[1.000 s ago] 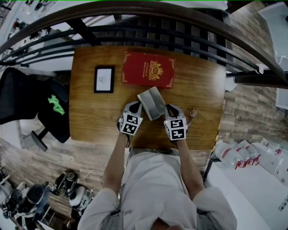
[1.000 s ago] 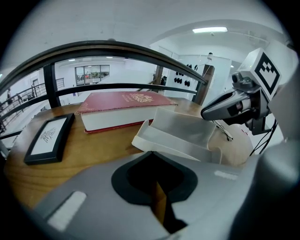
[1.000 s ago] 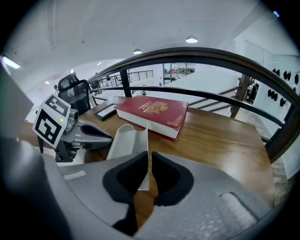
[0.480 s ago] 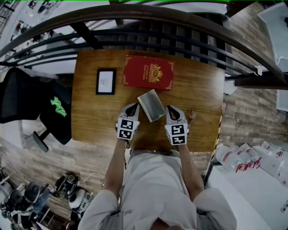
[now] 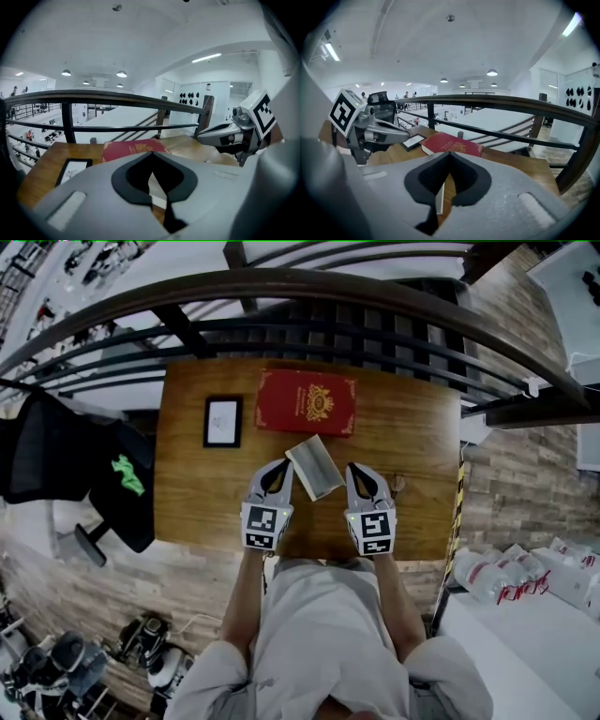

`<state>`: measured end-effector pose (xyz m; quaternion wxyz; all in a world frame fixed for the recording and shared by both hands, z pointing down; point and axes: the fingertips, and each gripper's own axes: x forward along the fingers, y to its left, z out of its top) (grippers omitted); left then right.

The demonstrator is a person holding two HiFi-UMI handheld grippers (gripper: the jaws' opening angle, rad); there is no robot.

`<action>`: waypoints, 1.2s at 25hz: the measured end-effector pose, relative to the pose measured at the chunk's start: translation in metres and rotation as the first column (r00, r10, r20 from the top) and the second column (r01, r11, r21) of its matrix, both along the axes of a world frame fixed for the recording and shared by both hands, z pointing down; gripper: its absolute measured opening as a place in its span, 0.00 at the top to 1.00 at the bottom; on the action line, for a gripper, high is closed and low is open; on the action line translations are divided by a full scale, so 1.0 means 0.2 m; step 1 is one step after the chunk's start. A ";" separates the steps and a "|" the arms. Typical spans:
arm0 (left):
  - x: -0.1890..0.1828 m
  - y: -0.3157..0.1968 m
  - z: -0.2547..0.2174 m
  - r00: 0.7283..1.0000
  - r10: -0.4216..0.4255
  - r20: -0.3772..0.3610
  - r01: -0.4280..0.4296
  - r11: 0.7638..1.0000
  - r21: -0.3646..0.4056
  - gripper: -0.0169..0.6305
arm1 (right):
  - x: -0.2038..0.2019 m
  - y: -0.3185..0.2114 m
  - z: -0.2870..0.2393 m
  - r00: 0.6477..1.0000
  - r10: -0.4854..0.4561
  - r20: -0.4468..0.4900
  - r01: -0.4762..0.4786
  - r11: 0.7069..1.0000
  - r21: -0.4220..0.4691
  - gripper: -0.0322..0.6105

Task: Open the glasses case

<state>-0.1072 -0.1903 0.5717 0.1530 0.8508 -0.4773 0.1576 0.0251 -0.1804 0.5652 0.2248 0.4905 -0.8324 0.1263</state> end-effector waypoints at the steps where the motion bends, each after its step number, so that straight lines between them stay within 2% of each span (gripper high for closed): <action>1: 0.01 0.00 -0.04 1.000 -0.001 -0.007 0.001 1.000 0.020 0.94 | 0.01 0.00 -0.03 1.000 0.004 0.010 -0.004 1.000 0.011 0.95; 7: 0.04 0.01 -0.27 0.999 0.003 -0.038 0.001 0.992 0.128 0.94 | -0.03 0.01 -0.24 0.998 -0.026 0.049 0.021 0.993 0.113 0.95; 12: 0.03 0.03 -0.39 0.999 0.009 -0.038 -0.002 0.983 0.185 0.94 | -0.05 0.02 -0.36 0.998 -0.034 0.061 0.024 0.987 0.160 0.95; 24: -0.04 0.03 -0.47 0.998 0.017 -0.058 -0.004 0.974 0.226 0.94 | -0.10 0.03 -0.44 0.998 -0.021 0.064 0.007 0.980 0.197 0.95; 30: -0.05 0.06 -0.51 0.998 0.025 -0.053 -0.013 0.975 0.222 0.94 | -0.12 0.06 -0.48 0.998 -0.012 0.064 0.000 0.981 0.192 0.95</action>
